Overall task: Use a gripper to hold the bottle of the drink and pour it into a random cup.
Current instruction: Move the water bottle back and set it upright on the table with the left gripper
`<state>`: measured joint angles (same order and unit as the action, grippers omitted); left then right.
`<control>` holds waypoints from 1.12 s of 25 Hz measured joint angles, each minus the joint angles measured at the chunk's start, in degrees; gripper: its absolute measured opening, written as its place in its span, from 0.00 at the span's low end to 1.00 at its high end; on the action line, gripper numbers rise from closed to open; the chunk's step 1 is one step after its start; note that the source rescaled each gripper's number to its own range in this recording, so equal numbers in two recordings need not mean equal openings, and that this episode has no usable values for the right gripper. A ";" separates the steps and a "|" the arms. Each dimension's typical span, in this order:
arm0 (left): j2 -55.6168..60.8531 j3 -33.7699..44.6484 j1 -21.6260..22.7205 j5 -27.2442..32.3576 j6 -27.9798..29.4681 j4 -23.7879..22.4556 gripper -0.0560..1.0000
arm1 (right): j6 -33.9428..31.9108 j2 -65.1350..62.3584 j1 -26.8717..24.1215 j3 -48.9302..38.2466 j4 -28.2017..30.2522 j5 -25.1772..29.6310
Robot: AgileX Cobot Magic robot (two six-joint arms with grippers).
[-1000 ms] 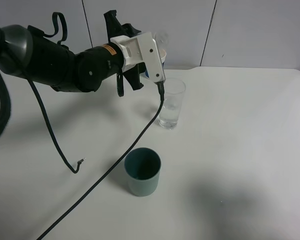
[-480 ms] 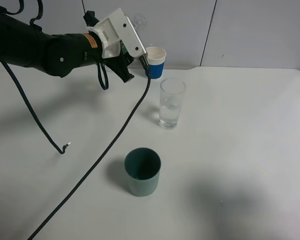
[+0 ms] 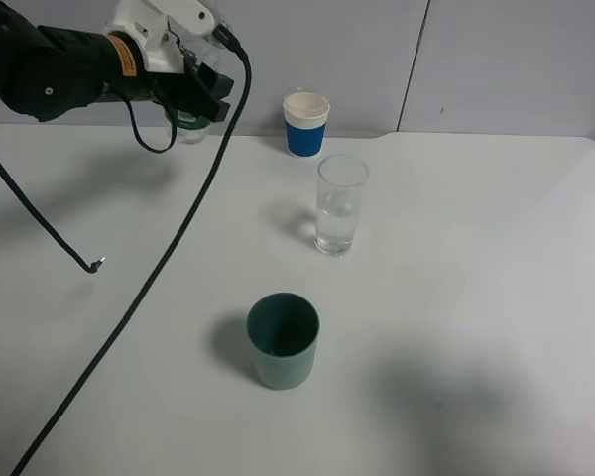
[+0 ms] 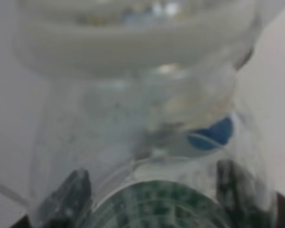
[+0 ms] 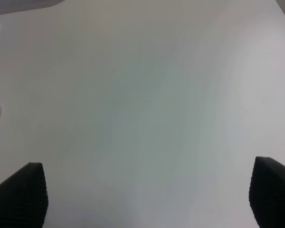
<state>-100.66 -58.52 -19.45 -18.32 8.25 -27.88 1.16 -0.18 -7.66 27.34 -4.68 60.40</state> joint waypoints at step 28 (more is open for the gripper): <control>-12.62 0.00 10.92 -34.91 29.98 -37.05 0.08 | 0.00 0.00 0.00 0.00 0.00 0.00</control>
<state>-113.29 -58.52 -8.53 -53.23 38.23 -64.94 1.16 -0.18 -7.66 27.34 -4.68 60.40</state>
